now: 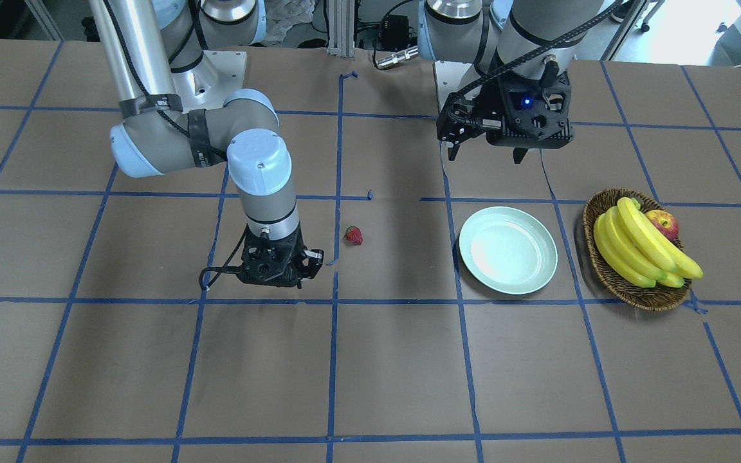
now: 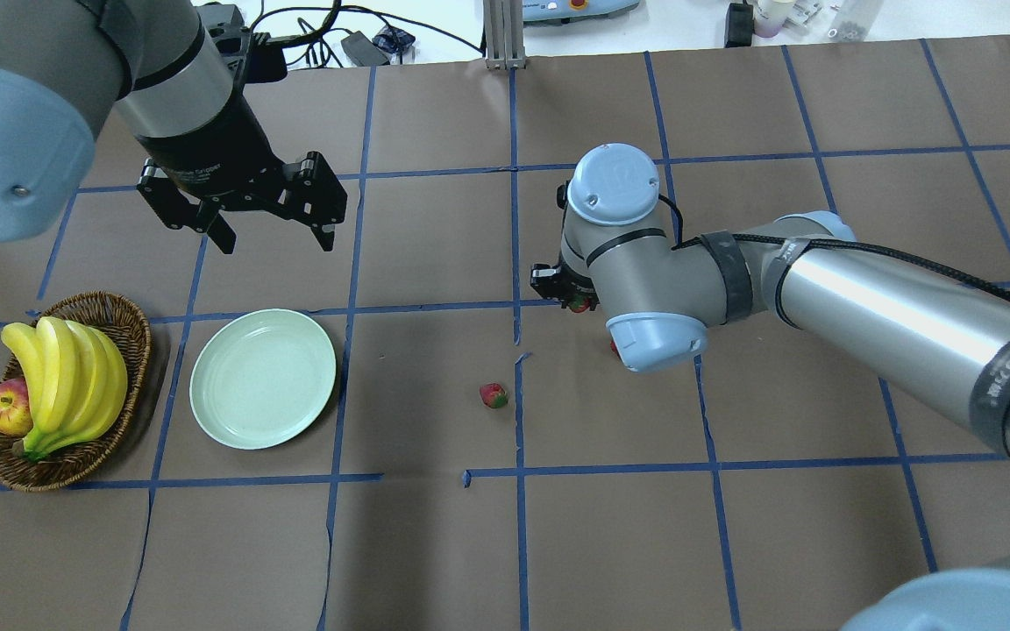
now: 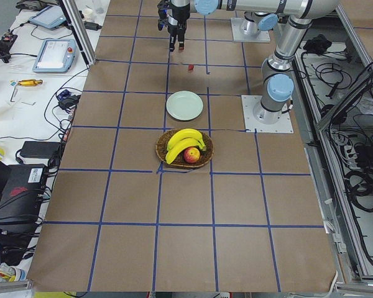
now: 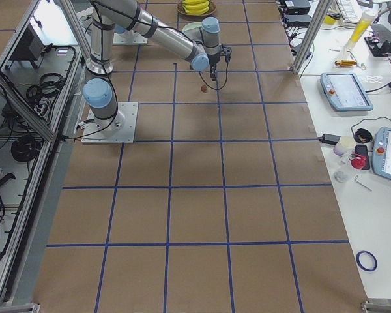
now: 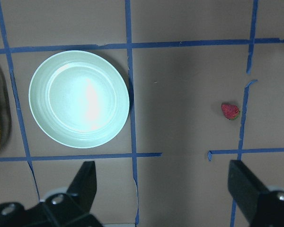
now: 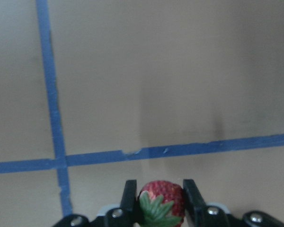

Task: Collect all strawberries into plate
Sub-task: 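Move the right gripper back and grasp a second strawberry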

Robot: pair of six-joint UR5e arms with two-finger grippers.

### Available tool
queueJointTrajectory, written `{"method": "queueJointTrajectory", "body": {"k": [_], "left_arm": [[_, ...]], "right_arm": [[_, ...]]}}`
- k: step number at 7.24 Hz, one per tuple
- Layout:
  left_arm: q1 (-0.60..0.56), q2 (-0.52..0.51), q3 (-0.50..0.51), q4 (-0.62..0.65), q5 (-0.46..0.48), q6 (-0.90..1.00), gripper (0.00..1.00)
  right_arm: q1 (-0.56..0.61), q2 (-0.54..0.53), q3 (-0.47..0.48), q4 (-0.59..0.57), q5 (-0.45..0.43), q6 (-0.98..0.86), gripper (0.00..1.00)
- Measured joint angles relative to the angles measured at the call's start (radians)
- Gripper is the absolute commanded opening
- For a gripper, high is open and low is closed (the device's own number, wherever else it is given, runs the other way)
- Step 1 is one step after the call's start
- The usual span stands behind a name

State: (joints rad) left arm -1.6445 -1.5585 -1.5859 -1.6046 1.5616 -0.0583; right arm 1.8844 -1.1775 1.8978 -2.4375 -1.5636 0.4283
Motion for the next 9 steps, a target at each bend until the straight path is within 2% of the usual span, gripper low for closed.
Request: {"method": "queueJointTrajectory", "body": {"k": [2, 3, 4, 7, 9], "left_arm": [[0.0, 0.001, 0.001, 0.0, 0.001, 0.0, 1.0], [0.0, 0.002, 0.0, 0.0, 0.002, 0.001, 1.0], [0.0, 0.002, 0.0, 0.0, 0.002, 0.001, 1.0], [0.0, 0.002, 0.0, 0.001, 0.002, 0.001, 1.0], [0.0, 0.002, 0.0, 0.001, 0.002, 0.002, 1.0]], "right_arm": [[0.13, 0.047, -0.064, -0.001, 0.007, 0.173, 0.0], [0.16, 0.086, -0.098, -0.001, 0.009, 0.214, 0.12], [0.173, 0.111, -0.12, -0.001, 0.015, 0.23, 0.99], [0.18, 0.119, -0.127, 0.012, 0.02, 0.234, 1.0], [0.154, 0.07, -0.094, 0.046, -0.001, 0.144, 1.0]]}}
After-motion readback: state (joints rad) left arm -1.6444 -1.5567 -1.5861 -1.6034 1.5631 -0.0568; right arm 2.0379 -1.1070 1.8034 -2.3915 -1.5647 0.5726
